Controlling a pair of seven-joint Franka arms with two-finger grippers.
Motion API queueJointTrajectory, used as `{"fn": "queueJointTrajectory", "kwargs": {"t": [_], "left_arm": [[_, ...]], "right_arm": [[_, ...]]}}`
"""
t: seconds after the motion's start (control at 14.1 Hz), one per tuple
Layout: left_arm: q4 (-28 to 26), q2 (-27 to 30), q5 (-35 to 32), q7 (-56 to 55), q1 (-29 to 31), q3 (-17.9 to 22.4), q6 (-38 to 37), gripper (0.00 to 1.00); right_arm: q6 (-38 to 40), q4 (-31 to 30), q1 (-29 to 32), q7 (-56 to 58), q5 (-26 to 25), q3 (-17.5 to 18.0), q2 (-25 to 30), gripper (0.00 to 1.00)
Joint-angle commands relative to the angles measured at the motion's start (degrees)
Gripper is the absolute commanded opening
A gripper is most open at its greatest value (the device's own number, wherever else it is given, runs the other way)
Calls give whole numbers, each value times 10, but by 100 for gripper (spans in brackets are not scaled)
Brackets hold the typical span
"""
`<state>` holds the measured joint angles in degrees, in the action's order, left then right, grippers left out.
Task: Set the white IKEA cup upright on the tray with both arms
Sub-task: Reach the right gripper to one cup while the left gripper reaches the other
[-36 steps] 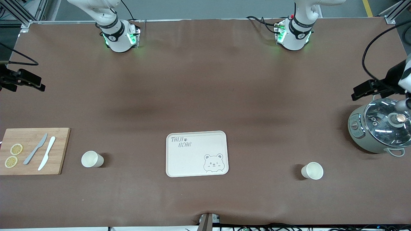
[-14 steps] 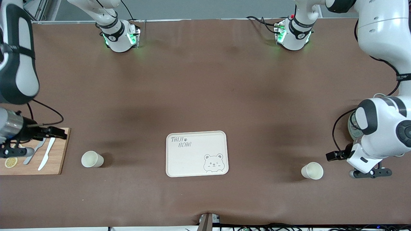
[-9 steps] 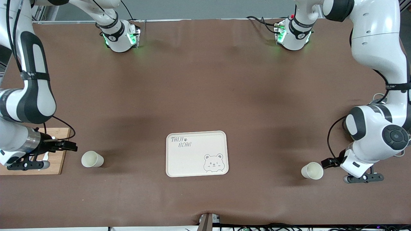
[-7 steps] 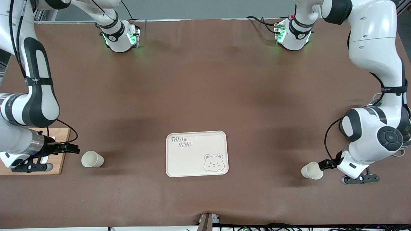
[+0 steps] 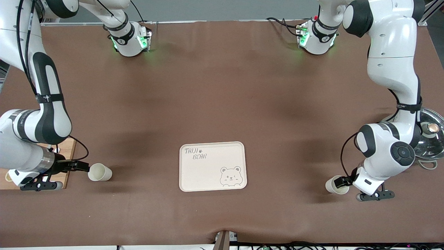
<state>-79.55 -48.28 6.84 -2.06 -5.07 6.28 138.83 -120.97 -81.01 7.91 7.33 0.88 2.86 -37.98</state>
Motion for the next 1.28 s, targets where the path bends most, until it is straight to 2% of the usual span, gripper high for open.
{"fn": "queueJointTrajectory", "kwargs": {"t": [0.0, 0.21, 0.43, 0.71, 1.21], "left_arm": [[10, -1, 14, 3, -1, 2, 3, 94], [10, -1, 20, 2, -2, 2, 3, 58], [10, -1, 43, 3, -3, 2, 3, 33], [10, -1, 43, -1, -9, 1, 3, 1], [13, 19, 36, -45, -35, 7, -12, 0]], "right_arm": [[-20, 16, 11, 5, -7, 5, -25, 100], [-30, 17, 12, 4, -7, 5, -35, 100], [-67, 16, 13, 5, -7, 5, -53, 100], [-74, 16, 13, 4, -7, 5, -67, 100], [-88, 16, 13, 7, -7, 6, -92, 100]]}}
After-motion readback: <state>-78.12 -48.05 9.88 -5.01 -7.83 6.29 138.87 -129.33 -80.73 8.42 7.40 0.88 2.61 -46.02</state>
